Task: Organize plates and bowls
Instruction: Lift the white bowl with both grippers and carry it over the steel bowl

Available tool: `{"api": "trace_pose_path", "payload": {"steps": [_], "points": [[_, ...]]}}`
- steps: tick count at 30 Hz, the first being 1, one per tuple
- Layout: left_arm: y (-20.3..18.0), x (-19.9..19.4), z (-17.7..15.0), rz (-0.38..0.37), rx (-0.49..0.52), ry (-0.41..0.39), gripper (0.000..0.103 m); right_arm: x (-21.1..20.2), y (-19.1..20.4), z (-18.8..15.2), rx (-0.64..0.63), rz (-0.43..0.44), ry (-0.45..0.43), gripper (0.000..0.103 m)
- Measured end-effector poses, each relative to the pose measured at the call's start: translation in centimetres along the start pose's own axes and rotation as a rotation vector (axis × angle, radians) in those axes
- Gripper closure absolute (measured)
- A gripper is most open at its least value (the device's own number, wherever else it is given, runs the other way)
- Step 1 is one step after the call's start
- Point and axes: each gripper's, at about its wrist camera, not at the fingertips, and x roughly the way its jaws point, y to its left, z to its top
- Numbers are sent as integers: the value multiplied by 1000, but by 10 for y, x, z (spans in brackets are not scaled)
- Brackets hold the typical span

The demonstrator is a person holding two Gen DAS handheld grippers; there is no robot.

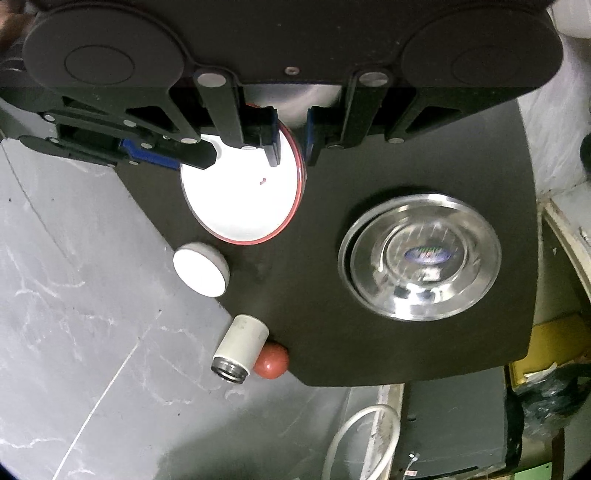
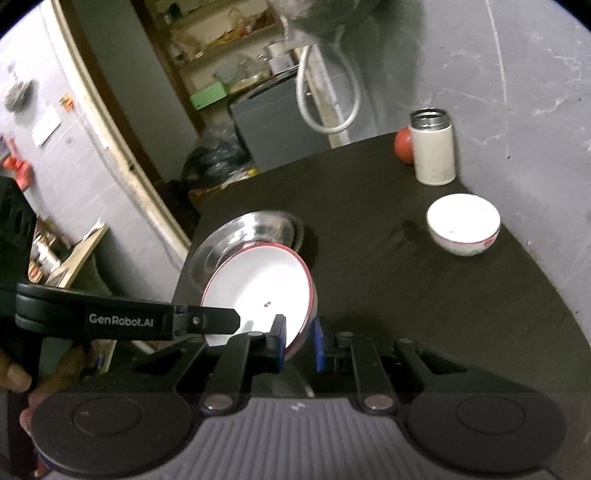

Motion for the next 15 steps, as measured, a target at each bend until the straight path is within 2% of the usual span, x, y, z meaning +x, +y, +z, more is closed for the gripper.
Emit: {"api": "trace_pose_path", "payload": {"steps": [10,15], "points": [[12,-16,-33,18,-65,44,89,-10,18,-30,-49,63,96,84],[10,-15,-41,19,-76,71,89,-13,18,-39,-54,65,133,84]]}}
